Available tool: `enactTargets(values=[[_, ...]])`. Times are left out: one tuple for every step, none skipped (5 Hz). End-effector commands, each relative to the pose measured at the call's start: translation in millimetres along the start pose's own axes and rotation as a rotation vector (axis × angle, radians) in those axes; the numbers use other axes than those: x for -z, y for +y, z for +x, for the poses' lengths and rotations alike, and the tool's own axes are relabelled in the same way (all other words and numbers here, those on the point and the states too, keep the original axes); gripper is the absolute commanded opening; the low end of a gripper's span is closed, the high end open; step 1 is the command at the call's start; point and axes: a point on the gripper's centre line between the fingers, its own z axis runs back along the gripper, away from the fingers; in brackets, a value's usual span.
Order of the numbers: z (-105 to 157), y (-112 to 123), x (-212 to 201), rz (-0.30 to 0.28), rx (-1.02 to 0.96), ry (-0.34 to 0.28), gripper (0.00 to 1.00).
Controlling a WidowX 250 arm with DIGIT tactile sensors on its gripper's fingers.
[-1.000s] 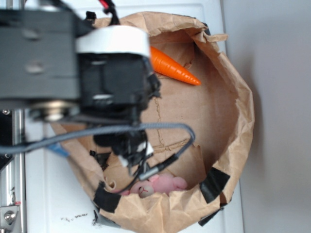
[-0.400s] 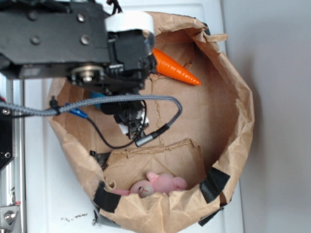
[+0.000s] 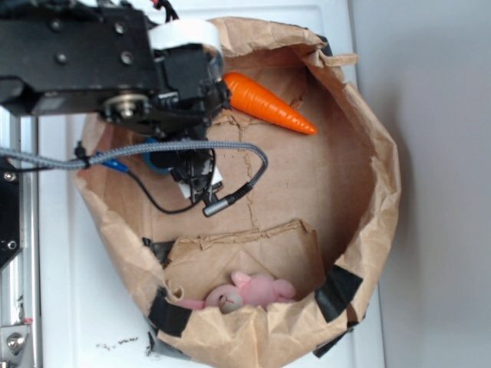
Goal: Grab the blue ball.
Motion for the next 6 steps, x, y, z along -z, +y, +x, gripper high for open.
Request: enactTargets(values=[[-4.0, 8.2, 12.5, 0.010, -0.114, -0.020, 1.00], [-13.3, 6.1, 19.2, 0.019, -0.219, 0.009, 1.00], [-19.7, -0.8, 24.3, 0.007, -0.255, 0.021, 1.00], [-21.4, -7.5, 48.3, -0.007, -0.264, -0.027, 1.00], [-21.3, -14.2, 71.7, -0.003, -0.241, -0.078, 1.00], [-23.1, -19.2, 78.3, -0.007, -0.218, -0.101, 0.06]])
